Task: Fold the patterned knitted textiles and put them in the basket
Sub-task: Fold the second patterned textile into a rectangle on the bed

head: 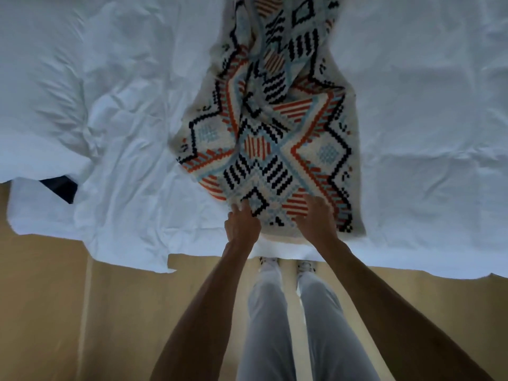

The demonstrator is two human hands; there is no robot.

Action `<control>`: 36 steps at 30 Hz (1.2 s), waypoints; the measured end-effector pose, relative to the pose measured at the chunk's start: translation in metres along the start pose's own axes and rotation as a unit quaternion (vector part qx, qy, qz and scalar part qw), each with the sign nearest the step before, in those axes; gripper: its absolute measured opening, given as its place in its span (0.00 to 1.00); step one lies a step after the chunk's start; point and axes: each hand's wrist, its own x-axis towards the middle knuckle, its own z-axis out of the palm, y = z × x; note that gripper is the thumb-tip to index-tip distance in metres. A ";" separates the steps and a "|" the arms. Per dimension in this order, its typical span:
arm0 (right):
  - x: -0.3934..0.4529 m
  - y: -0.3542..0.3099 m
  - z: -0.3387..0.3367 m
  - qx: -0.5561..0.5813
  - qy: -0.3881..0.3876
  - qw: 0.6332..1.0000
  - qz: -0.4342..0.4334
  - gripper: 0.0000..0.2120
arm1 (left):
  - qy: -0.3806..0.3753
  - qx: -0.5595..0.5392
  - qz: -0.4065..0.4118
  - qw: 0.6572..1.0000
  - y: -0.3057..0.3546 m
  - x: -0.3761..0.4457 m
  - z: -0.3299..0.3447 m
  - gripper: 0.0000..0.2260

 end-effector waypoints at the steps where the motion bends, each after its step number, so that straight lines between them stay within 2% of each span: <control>1: 0.008 0.002 0.008 0.006 0.000 1.000 0.005 0.22 | -0.006 -0.008 -0.012 1.000 -0.002 0.007 0.005 0.29; 4: 0.034 0.028 0.045 0.020 -0.012 1.000 0.016 0.22 | -0.046 -0.057 -0.041 0.996 -0.010 0.024 0.020 0.33; 6: 0.042 0.036 0.058 0.018 -0.006 1.000 0.015 0.23 | -0.059 -0.108 -0.045 0.991 -0.014 0.032 0.025 0.32; 8: 0.038 0.027 0.054 0.022 0.004 1.000 0.013 0.21 | -0.042 -0.172 -0.024 0.984 -0.016 0.034 0.020 0.22; 10: 0.027 0.002 0.032 0.040 0.004 0.999 0.016 0.19 | 0.016 -0.219 -0.019 0.975 -0.013 0.031 0.007 0.08; 11: 0.020 -0.011 0.020 0.049 0.000 0.999 0.015 0.19 | 0.034 -0.235 -0.019 0.971 -0.011 0.030 -0.002 0.04; 12: 0.015 -0.021 0.011 0.052 -0.004 0.999 0.011 0.21 | 0.043 -0.249 -0.009 0.967 -0.005 0.028 -0.014 0.04; 14: 0.005 -0.046 -0.012 0.057 -0.016 0.998 -0.013 0.26 | 0.001 -0.302 0.029 0.953 0.012 0.023 -0.043 0.06; 16: -0.002 -0.068 -0.035 0.079 -0.040 0.995 -0.038 0.32 | -0.076 -0.363 0.092 0.924 0.035 0.014 -0.079 0.07; 18: -0.008 -0.090 -0.059 0.099 -0.043 0.992 -0.058 0.27 | -0.129 -0.389 0.145 0.901 0.061 0.000 -0.122 0.09; 20: -0.017 -0.113 -0.087 0.117 0.032 0.990 -0.073 0.14 | -0.154 -0.393 0.183 0.888 0.084 -0.013 -0.161 0.09; 21: -0.023 -0.124 -0.104 0.138 0.086 0.984 -0.072 0.11 | -0.158 -0.395 0.191 0.885 0.092 -0.020 -0.176 0.09; 22: -0.029 -0.135 -0.122 0.155 0.137 0.976 -0.064 0.12 | -0.152 -0.396 0.199 0.883 0.099 -0.024 -0.188 0.10; 23: -0.034 -0.145 -0.140 0.164 0.177 0.969 -0.053 0.15 | -0.116 -0.357 0.208 0.903 0.103 -0.027 -0.197 0.11; 25: -0.045 -0.160 -0.177 0.182 0.215 0.957 -0.064 0.21 | -0.005 -0.208 0.249 0.946 0.111 -0.034 -0.212 0.22; 27: -0.057 -0.172 -0.211 0.203 0.234 0.944 -0.114 0.22 | 0.041 -0.113 0.258 0.959 0.120 -0.048 -0.224 0.33; 28: -0.062 -0.175 -0.226 0.206 0.248 0.937 -0.134 0.22 | 0.048 -0.093 0.249 0.963 0.126 -0.060 -0.232 0.32; 31: -0.084 -0.183 -0.267 0.195 0.318 0.916 -0.150 0.20 | 0.082 -0.144 0.254 0.953 0.151 -0.097 -0.263 0.12; 32: -0.090 -0.183 -0.279 0.184 0.337 0.912 -0.141 0.19 | 0.096 -0.175 0.263 0.944 0.160 -0.107 -0.272 0.10; 34: -0.096 -0.181 -0.300 0.154 0.353 0.916 -0.109 0.20 | 0.125 -0.211 0.288 0.926 0.178 -0.128 -0.291 0.13; 36: -0.099 -0.179 -0.316 0.101 0.353 0.923 -0.116 0.29 | 0.159 -0.214 0.329 0.906 0.196 -0.146 -0.310 0.14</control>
